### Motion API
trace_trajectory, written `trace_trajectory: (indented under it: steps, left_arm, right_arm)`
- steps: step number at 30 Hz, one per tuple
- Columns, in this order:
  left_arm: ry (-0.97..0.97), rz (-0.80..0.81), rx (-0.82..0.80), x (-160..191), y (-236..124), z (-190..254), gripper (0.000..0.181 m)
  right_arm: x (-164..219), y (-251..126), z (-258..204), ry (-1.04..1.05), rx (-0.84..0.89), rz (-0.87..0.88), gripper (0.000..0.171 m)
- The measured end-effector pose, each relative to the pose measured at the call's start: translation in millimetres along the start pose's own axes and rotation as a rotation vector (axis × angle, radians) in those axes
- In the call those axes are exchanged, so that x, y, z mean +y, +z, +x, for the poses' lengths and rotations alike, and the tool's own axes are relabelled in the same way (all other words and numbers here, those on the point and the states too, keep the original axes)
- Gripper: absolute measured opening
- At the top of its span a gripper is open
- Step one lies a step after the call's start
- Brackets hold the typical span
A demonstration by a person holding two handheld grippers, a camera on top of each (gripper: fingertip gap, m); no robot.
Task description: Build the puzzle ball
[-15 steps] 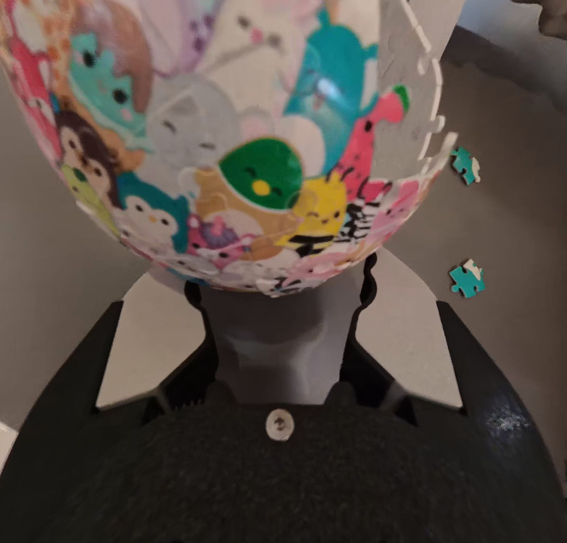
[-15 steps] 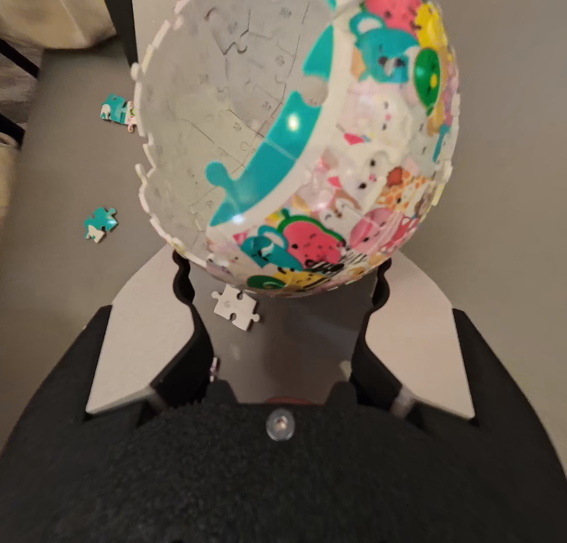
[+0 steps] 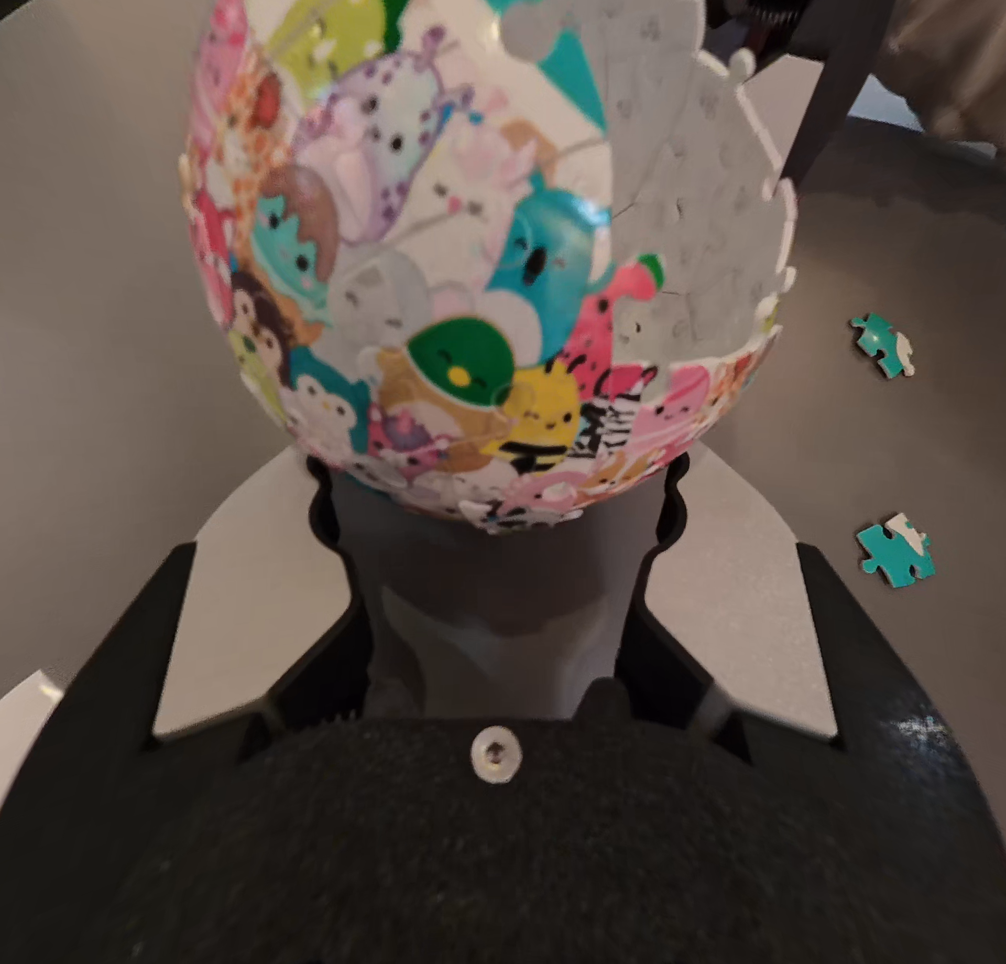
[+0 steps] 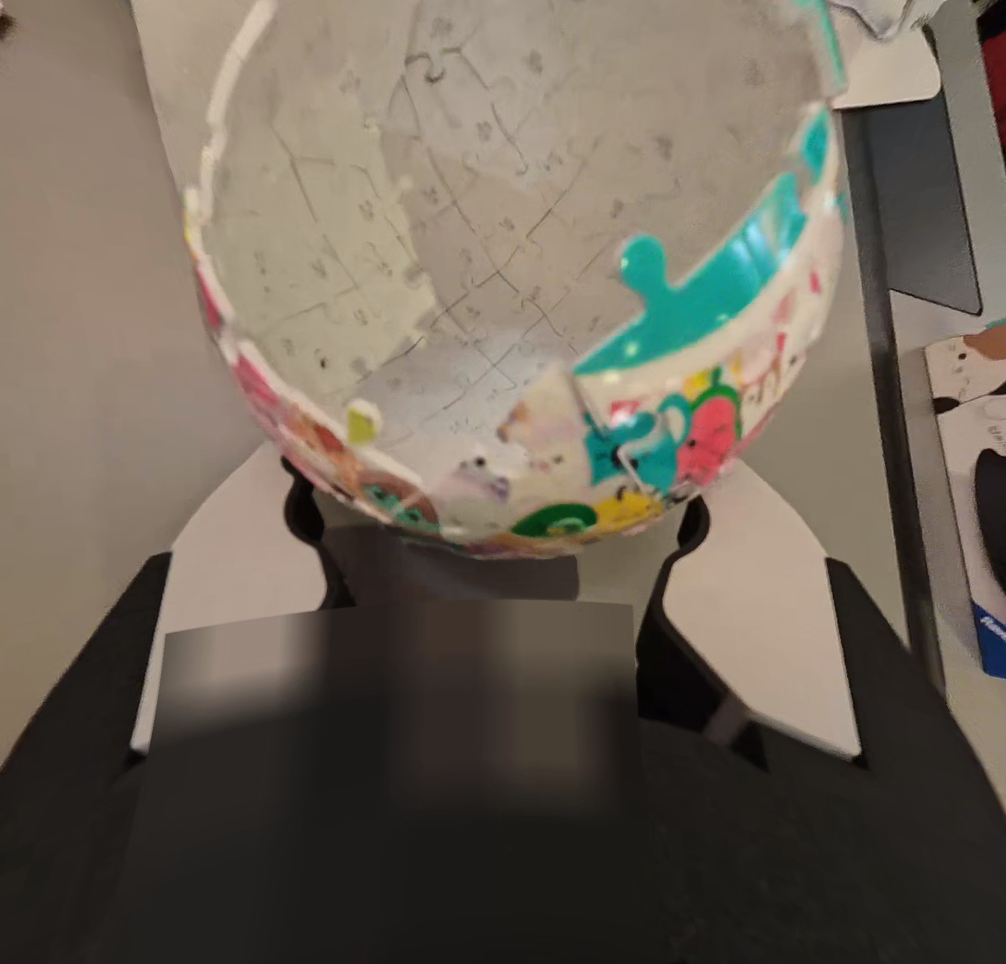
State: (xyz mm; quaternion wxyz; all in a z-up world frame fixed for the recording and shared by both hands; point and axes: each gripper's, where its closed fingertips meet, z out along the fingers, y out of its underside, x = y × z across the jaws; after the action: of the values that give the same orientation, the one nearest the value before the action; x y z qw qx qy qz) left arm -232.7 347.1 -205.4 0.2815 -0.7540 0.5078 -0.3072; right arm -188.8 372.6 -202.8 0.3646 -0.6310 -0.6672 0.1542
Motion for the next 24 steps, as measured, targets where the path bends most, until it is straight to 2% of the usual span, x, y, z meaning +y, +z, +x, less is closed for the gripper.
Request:
trace_trajectory:
  steps: [10,14,20,22,24]
  left_arm:
    - [-0.034,-0.009,0.096,0.9,1.5,11.9,0.112]
    - [-0.027,-0.013,0.081,4.5,3.6,8.3,0.113]
    - [-0.033,0.024,0.077,6.4,-8.4,6.9,0.108]
    - [-0.030,0.051,0.079,7.5,-21.4,6.1,0.096]
    - [-0.027,0.108,0.100,4.2,-40.5,6.0,0.073]
  right_arm:
    - [-8.6,-9.5,-10.8,0.270,-0.240,-0.008,0.130]
    - [-0.1,-2.0,-12.0,0.240,-0.225,-0.058,0.130]
    - [2.1,-6.2,-6.1,0.230,-0.144,-0.034,0.132]
    - [9.6,-20.7,-4.2,0.249,-0.102,-0.069,0.130]
    - [13.8,-49.1,3.7,0.254,0.029,-0.110,0.124]
